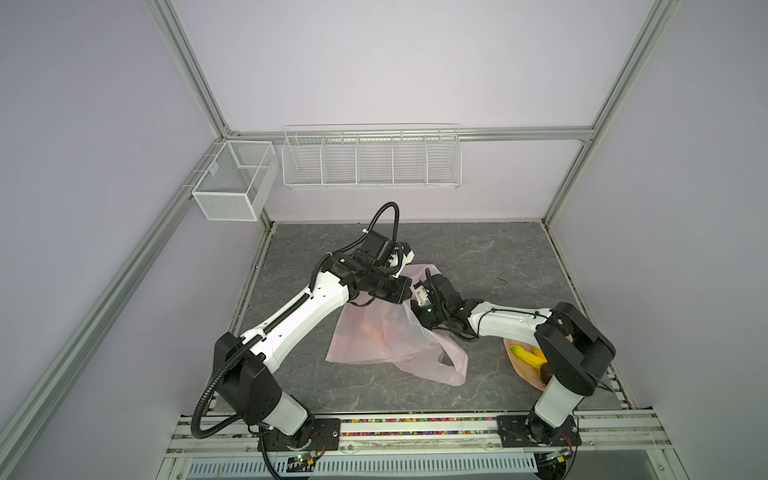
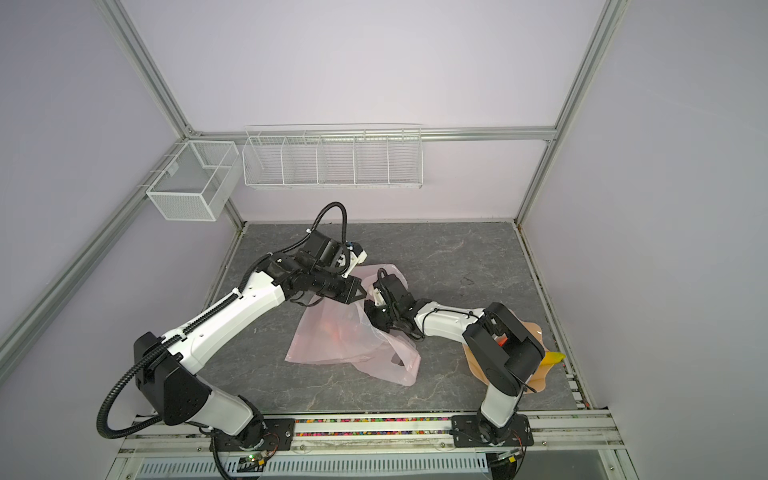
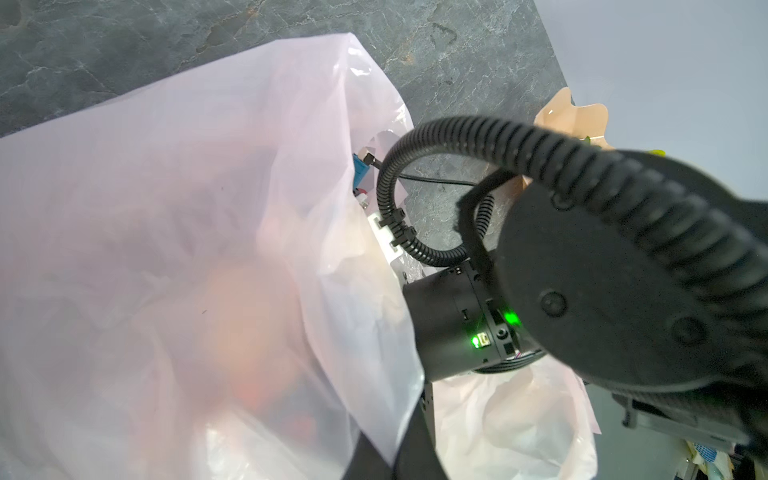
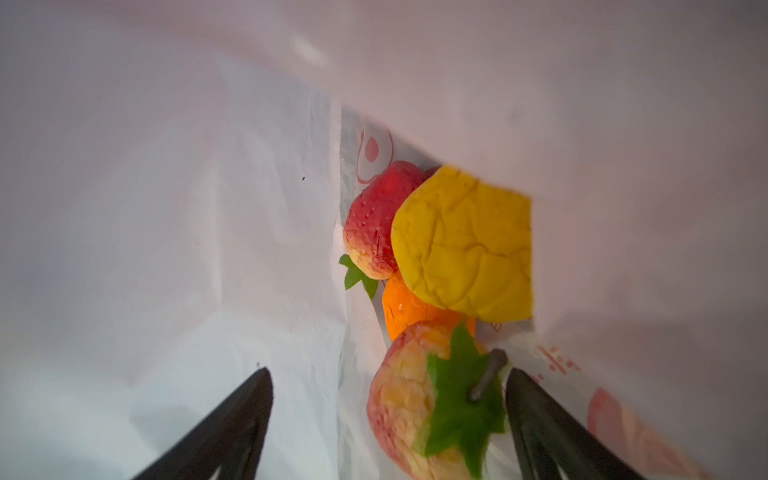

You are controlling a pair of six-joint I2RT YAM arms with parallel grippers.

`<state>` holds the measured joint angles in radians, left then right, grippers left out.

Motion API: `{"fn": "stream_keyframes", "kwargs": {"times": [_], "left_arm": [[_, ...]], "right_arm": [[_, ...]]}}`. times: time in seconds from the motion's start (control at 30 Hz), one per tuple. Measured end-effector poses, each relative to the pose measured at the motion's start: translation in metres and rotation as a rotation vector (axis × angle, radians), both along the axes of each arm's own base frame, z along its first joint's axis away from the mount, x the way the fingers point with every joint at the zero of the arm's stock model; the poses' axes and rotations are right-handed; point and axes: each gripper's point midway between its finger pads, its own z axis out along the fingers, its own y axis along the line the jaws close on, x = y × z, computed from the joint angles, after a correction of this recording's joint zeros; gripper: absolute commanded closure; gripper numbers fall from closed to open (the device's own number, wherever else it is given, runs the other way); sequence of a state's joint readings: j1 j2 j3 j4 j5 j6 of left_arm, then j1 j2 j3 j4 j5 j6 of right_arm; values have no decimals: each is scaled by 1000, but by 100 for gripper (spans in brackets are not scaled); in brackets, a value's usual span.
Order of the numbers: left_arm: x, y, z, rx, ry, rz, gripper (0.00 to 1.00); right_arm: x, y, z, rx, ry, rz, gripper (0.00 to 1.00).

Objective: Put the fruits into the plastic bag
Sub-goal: 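Lower the pale strawberry into the bag and open the right gripper, then withdraw the right gripper from the bag back over the bowl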

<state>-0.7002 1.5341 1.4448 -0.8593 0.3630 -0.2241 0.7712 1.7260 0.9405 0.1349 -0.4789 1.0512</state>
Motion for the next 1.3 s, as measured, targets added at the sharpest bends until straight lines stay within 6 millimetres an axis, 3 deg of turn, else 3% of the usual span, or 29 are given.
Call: {"fn": "stream_keyframes", "kwargs": {"times": [0.3,0.73,1.07,1.3], "left_arm": [[10,10,-1,5,5,44,100],[12,14,-4,4,15,54,100],[15,16,-4,0,21,61,100],[13,14,-3,-12,25,51,100]], "right_arm": [[-9,-12,21,-9,-5,4,2],[-22,-35,7,-112,55,12,2],[-29,-75,30,-185,45,-41,0],[-31,-121,49,-269,21,-147,1]]}}
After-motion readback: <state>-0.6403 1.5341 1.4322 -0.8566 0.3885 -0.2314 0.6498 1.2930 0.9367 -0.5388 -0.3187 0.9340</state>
